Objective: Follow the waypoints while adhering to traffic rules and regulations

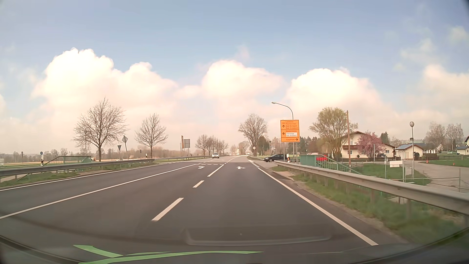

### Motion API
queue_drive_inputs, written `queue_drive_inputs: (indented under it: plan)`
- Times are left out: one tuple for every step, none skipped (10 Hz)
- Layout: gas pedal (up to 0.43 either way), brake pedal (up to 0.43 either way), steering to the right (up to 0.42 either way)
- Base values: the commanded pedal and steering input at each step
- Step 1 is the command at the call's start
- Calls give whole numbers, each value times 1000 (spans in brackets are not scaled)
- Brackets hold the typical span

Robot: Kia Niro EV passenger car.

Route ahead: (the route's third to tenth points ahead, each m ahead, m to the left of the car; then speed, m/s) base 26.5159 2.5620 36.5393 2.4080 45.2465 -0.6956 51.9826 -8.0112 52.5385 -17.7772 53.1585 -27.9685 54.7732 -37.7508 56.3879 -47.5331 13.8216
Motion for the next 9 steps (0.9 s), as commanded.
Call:
queue_drive_inputs:
  plan:
    - [0, 256, 1]
    - [0, 256, 1]
    - [0, 256, 2]
    - [0, 256, 3]
    - [0, 256, 4]
    - [0, 256, 5]
    - [0, 256, 6]
    - [0, 256, 8]
    - [0, 256, 10]
